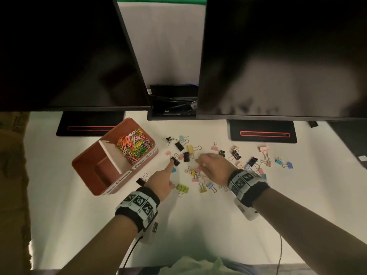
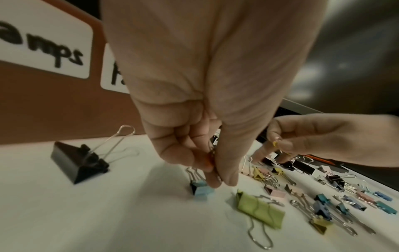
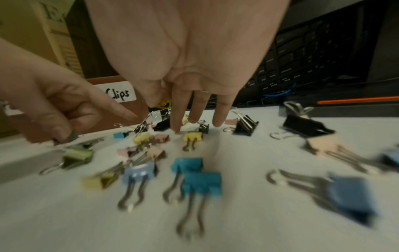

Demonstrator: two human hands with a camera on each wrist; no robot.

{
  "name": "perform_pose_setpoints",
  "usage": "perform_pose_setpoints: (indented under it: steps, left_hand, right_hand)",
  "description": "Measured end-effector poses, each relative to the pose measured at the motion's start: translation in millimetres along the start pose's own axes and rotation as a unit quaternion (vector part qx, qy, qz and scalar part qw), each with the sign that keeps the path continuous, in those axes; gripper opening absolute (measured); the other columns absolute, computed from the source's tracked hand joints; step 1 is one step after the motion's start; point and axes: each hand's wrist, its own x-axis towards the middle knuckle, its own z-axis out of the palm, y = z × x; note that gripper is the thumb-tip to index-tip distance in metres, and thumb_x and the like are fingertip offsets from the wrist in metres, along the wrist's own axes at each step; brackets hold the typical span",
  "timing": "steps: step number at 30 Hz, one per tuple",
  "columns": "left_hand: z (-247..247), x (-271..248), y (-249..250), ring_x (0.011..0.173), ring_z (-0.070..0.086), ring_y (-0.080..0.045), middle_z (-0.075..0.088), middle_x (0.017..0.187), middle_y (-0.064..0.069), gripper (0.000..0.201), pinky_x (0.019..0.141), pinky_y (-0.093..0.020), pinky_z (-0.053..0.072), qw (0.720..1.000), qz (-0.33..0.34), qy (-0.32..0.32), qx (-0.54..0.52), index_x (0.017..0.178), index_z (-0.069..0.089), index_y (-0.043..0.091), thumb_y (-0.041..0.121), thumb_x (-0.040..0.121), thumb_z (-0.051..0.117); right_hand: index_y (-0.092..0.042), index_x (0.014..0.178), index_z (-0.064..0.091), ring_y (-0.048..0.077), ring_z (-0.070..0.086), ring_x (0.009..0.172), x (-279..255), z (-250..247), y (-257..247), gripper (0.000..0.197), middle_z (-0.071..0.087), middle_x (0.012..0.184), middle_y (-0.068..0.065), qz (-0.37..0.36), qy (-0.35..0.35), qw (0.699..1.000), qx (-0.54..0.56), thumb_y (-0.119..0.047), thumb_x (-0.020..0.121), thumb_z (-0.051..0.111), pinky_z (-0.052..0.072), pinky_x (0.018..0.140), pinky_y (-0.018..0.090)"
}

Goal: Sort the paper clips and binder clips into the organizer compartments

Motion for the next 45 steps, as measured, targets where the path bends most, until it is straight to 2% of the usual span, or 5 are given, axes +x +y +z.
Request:
perform_pose_setpoints:
  steps: [10,16,29,37,45]
  left_hand:
    - [-2.0,-14.7,-12.1,0.075,0.053,-0.014,0.056,0.075,0.001,0.041,0.084,-0.027,0.046,0.998,0.034,0.012,-0.047,0.128,0.050,0.018,0.013,0.088,0.059]
    - [-34.1,-34.7,-16.2,0.070,0.055,-0.010,0.055,0.076,0.007,0.017,0.068,-0.021,0.043,0.985,0.097,0.116,-0.081,0.101,0.066,0.019,0.015,0.085,0.063]
    - [-125.2,-32.1,-55.9,0.096,0.060,-0.016,0.065,0.097,0.002,0.027,0.091,-0.035,0.049,0.949,-0.054,0.277,-0.143,0.107,0.061,0.019,0.022,0.081,0.068]
    - [-105.5,-53.7,-50.3,0.093,0.056,-0.008,0.055,0.110,0.004,0.022,0.086,-0.024,0.048,0.938,0.051,0.333,-0.086,0.110,0.061,0.019,0.020,0.088,0.059]
    - [-6.0,-47.3,-58.1,0.138,0.026,-0.020,0.027,0.149,-0.001,0.049,0.114,-0.039,0.028,0.984,0.067,0.160,-0.046,0.134,0.041,0.027,0.025,0.088,0.056]
  right_hand:
    - [-0.013,0.106,0.053,0.024,0.040,0.133,-35.1,35.2,-12.3,0.018,0.052,0.134,0.008,-0.116,-0.032,0.992,-0.034,-0.025,0.095,0.046,0.031,0.112,0.036]
    - [-0.017,0.093,0.052,0.023,0.057,0.088,-41.9,28.8,8.6,0.013,0.060,0.098,0.001,-0.057,0.066,0.995,-0.040,-0.027,0.090,0.045,0.051,0.077,0.041]
    - [-0.022,0.094,0.060,0.010,0.058,0.080,68.5,-30.2,-137.3,0.012,0.066,0.088,-0.007,-0.110,0.158,0.981,0.028,-0.032,0.091,0.053,0.047,0.080,0.027]
    - [-0.025,0.098,0.054,0.010,0.055,0.086,87.3,-13.4,-132.1,0.009,0.054,0.097,-0.007,-0.044,0.173,0.976,0.121,-0.030,0.091,0.052,0.053,0.078,0.031]
    - [-0.031,0.136,0.037,0.023,0.044,0.124,55.0,32.2,-72.9,0.061,0.029,0.147,0.000,-0.014,-0.052,0.995,-0.079,-0.028,0.082,0.065,0.045,0.101,0.038]
